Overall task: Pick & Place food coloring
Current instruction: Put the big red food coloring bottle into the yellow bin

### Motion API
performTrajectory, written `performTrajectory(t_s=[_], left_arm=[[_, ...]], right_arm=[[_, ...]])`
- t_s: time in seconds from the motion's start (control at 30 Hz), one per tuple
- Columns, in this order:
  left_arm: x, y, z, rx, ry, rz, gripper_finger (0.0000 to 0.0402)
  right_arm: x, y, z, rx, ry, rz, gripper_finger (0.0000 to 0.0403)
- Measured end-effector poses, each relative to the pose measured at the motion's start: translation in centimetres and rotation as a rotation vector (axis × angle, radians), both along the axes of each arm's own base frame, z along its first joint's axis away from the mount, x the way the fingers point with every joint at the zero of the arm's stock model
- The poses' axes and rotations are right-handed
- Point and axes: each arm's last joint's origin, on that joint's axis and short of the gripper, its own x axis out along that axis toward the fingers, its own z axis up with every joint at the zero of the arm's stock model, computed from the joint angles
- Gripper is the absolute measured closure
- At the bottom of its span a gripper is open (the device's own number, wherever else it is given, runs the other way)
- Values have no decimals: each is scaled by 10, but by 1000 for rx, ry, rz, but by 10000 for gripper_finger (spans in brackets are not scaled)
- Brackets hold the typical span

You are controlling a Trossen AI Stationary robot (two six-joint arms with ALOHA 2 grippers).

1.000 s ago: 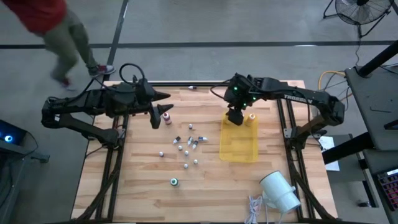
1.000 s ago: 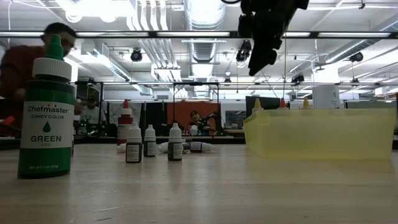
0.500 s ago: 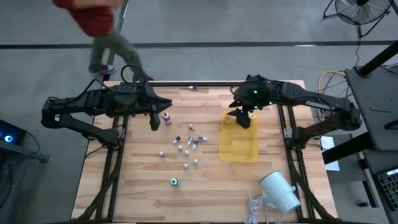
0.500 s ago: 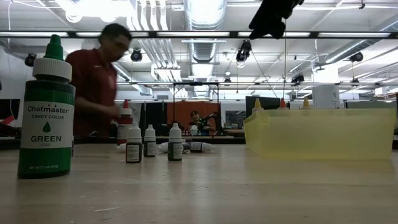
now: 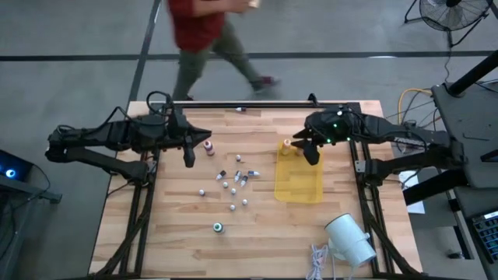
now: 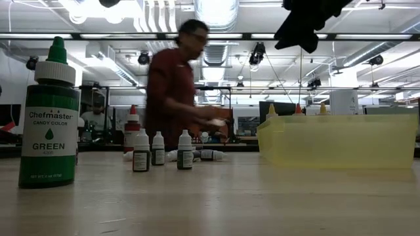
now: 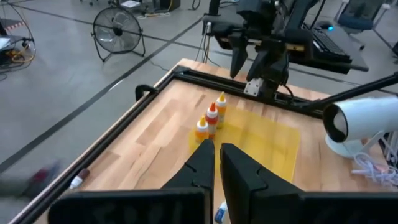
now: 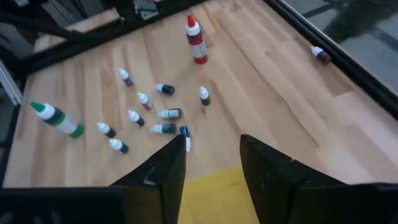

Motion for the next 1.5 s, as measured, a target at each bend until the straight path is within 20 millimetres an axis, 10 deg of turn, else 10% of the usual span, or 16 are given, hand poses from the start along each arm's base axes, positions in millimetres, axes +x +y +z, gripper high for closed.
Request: performTrajectory(t_s=[0.37,0.97,1.5], left_arm=[[2,1,-21,-30,48,25,383],[6,10,-32,-37,142,145,197],[-1,37,-48,-163,304,191,188]], right_arm=[[-11,5,-14,44,-85,-27,275],[-10,5,-15,45,-81,-29,275],[-10,5,-15,43,-81,-30,275]])
